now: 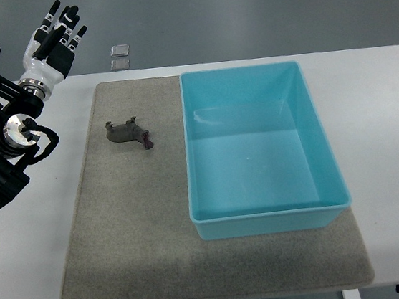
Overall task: Place brown hippo in blue box with left hand
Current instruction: 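Swing the left hand over the brown hippo, fingers pointing down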
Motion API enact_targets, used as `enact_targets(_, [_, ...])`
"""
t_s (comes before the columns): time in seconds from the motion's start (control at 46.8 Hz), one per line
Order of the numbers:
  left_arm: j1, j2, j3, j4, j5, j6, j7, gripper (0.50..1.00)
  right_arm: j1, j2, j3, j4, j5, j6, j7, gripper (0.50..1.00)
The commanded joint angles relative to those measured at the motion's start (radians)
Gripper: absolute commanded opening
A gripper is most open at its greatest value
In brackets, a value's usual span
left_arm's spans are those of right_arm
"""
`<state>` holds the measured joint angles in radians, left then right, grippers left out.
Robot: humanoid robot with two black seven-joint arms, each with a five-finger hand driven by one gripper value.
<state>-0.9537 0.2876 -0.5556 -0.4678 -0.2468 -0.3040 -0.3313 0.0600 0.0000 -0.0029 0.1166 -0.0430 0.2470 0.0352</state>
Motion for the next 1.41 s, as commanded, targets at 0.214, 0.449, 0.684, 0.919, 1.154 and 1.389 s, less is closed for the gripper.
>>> enact_targets(0.214, [-0.022, 0.008, 0.036, -0.006, 0.044, 0.002, 0.003, 0.996, 0.000, 0.000, 0.000, 0.000, 0.000, 0.000, 0.000, 0.936])
enact_targets(0.449, [-0.040, 0.021, 0.089, -0.020, 0.133, 0.000, 0.003, 0.996, 0.000, 0.000, 0.000, 0.000, 0.000, 0.000, 0.000, 0.936])
enact_targets(0.684, [-0.046, 0.044, 0.118, -0.086, 0.359, 0.000, 0.003, 0.996, 0.000, 0.000, 0.000, 0.000, 0.000, 0.000, 0.000, 0.936])
enact_targets(0.919, [-0.073, 0.087, 0.120, -0.153, 0.633, -0.004, 0.005, 0.996, 0.000, 0.000, 0.000, 0.000, 0.000, 0.000, 0.000, 0.936])
enact_targets(1.154, [-0.103, 0.150, 0.166, -0.221, 0.836, -0.015, 0.005, 0.996, 0.000, 0.000, 0.000, 0.000, 0.000, 0.000, 0.000, 0.936])
enact_targets(1.389, [-0.105, 0.208, 0.244, -0.262, 1.006, -0.021, 0.005, 0.994, 0.000, 0.000, 0.000, 0.000, 0.000, 0.000, 0.000, 0.936])
